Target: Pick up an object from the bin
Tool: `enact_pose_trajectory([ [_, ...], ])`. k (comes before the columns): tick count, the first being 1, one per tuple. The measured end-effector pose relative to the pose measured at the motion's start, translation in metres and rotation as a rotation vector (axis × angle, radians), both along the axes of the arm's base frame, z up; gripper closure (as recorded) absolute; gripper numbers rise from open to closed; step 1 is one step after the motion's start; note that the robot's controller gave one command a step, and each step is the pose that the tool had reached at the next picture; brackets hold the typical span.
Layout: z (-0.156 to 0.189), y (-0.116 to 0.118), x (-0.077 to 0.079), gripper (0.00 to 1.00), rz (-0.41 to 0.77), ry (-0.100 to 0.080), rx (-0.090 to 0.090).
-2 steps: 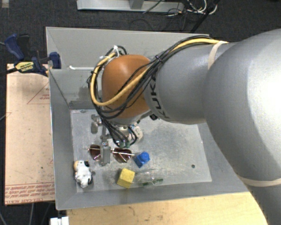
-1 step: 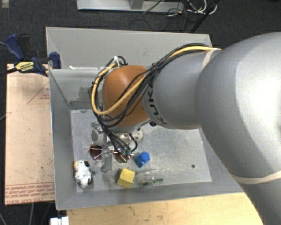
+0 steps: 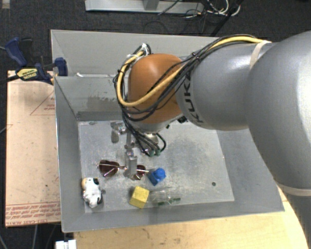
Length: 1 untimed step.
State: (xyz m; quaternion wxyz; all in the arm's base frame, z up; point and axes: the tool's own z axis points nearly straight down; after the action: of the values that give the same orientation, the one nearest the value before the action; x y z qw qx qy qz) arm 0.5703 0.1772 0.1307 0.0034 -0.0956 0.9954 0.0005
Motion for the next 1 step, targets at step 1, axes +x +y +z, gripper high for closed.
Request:
enact_pose_trajectory([
  [1, -0.0482, -0.0046, -0.0083, 0.00, -0.079, 0.004, 0.001],
])
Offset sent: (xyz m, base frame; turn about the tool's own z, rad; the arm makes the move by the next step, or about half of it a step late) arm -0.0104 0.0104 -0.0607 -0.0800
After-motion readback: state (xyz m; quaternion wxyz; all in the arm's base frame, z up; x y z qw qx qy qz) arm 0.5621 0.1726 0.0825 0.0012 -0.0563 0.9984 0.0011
